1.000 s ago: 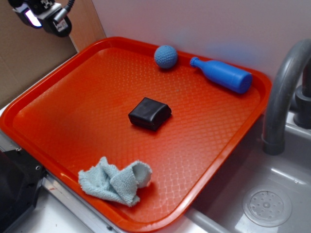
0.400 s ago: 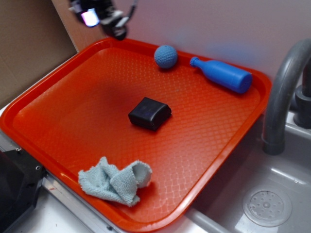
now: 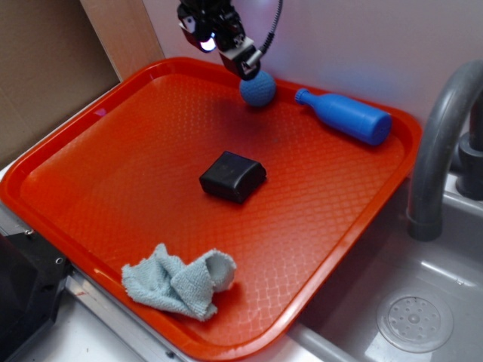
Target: Grab the blue ball.
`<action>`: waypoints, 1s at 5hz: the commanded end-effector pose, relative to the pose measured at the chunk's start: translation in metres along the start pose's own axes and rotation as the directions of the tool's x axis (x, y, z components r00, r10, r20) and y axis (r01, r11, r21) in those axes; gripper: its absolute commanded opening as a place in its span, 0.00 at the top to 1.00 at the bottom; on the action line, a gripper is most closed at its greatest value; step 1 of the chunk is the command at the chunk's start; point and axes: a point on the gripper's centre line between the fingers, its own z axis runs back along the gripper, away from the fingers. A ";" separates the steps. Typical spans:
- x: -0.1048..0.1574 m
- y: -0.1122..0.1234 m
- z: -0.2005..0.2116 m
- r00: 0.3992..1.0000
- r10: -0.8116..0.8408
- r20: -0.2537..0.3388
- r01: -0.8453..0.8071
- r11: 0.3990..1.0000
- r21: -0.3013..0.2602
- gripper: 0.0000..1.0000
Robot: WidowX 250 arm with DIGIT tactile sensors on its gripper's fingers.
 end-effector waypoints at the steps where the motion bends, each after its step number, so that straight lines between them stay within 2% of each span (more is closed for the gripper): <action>1: 0.014 0.000 -0.014 0.997 0.031 0.074 -0.033 0.999 0.034 0.00; 2: 0.018 -0.006 -0.030 0.991 -0.086 0.101 0.077 0.993 0.090 0.00; 3: 0.022 -0.012 -0.035 0.971 -0.194 0.139 0.191 0.981 0.035 1.00; 4: 0.021 -0.015 -0.040 0.978 -0.179 0.109 0.179 0.984 0.013 1.00; 5: 0.017 -0.016 -0.037 0.988 -0.138 0.063 0.141 0.989 -0.043 1.00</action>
